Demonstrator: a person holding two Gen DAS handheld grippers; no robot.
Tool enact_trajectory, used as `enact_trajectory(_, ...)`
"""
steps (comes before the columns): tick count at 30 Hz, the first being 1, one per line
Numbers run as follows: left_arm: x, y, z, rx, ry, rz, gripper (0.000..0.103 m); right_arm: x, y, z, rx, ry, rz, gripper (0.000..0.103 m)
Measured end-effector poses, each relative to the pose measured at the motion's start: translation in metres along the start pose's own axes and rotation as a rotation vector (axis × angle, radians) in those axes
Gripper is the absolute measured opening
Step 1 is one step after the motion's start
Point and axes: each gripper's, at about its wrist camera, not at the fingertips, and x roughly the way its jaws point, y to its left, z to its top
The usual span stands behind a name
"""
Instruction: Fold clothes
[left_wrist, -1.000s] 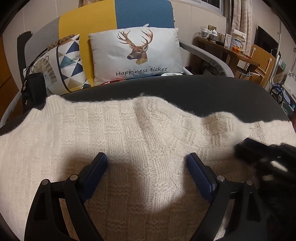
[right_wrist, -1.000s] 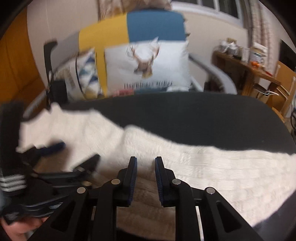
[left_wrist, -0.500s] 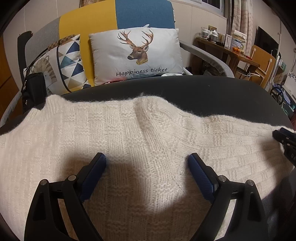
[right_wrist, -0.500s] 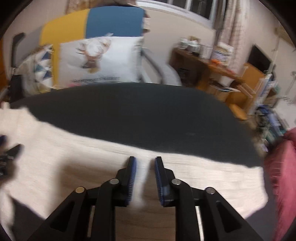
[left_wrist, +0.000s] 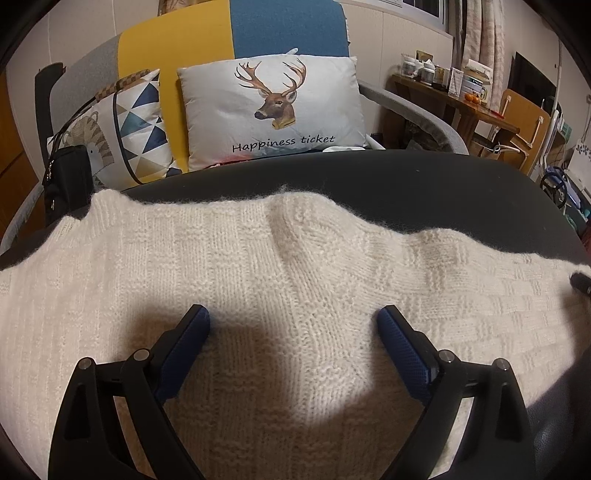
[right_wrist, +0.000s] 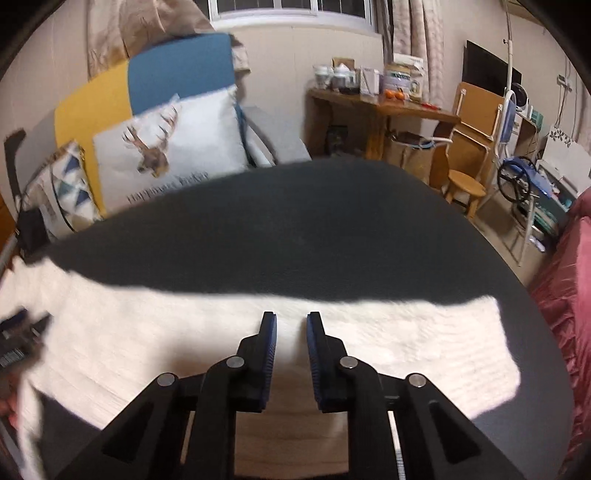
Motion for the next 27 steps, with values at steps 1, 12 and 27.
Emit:
enact_trajectory(1,0.0,0.0,0.0,0.0,0.0,0.0,0.095,0.0,-0.007,-0.001,0.015,0.003,0.007,0.01)
enact_trajectory(12,-0.001,0.001,0.0,-0.002,0.001,-0.003,0.095,-0.003,-0.052,-0.003,0.104,-0.008,-0.205,0.01)
enact_trajectory(27,-0.001,0.001,0.0,-0.006,0.001,-0.008,0.095,0.002,-0.038,0.002,0.062,-0.005,-0.266,0.014)
